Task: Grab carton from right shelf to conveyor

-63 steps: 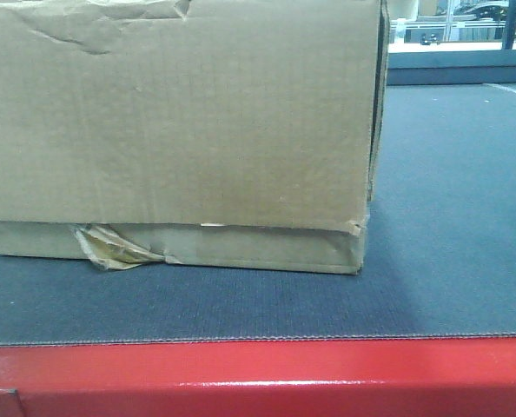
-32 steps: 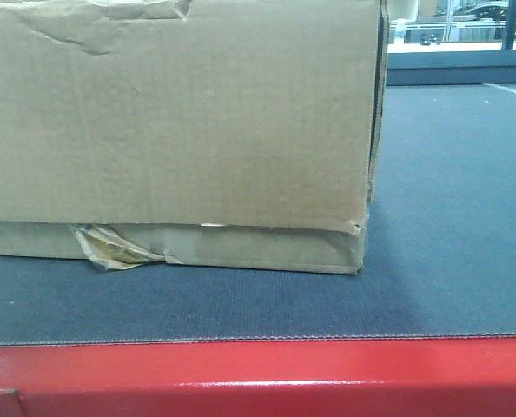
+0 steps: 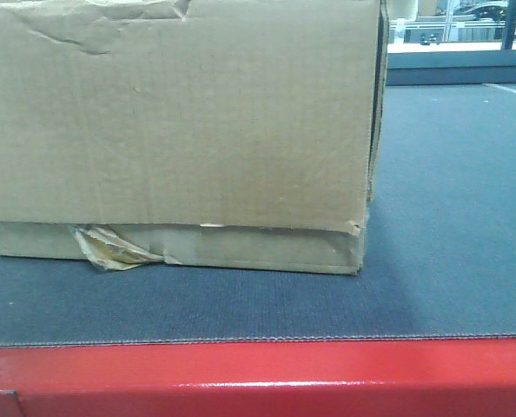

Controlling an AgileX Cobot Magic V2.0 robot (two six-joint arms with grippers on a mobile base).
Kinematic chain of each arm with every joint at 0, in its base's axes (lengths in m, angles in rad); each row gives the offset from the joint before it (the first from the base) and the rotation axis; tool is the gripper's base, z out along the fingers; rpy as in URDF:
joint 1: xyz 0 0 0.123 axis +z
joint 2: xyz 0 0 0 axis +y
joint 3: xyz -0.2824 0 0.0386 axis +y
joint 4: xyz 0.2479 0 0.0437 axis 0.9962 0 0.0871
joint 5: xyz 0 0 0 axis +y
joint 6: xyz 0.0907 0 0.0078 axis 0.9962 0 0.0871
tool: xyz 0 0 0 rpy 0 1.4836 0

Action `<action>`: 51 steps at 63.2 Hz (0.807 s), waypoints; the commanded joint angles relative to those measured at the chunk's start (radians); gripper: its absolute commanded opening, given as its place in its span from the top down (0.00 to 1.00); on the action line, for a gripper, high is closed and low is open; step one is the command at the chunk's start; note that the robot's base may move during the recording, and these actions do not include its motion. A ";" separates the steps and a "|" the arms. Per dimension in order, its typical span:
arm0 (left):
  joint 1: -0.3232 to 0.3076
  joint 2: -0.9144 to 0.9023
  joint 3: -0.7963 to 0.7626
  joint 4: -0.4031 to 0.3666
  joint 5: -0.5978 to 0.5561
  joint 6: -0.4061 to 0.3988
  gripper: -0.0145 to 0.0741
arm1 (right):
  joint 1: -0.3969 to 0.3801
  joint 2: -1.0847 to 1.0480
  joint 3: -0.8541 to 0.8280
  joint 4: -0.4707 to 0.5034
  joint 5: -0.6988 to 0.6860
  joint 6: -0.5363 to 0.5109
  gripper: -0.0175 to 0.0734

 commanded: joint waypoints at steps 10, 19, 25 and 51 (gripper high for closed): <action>0.092 -0.032 0.058 -0.048 -0.030 0.001 0.85 | -0.005 -0.007 0.000 -0.010 -0.027 -0.006 0.88; 0.161 -0.089 0.222 -0.048 -0.143 0.003 0.85 | -0.005 -0.007 0.000 -0.010 -0.027 -0.006 0.88; 0.172 -0.119 0.383 -0.048 -0.306 0.003 0.85 | -0.005 -0.007 0.000 -0.010 -0.027 -0.006 0.88; 0.172 -0.119 0.443 -0.043 -0.309 0.003 0.85 | -0.005 -0.007 0.000 -0.010 -0.043 -0.006 0.88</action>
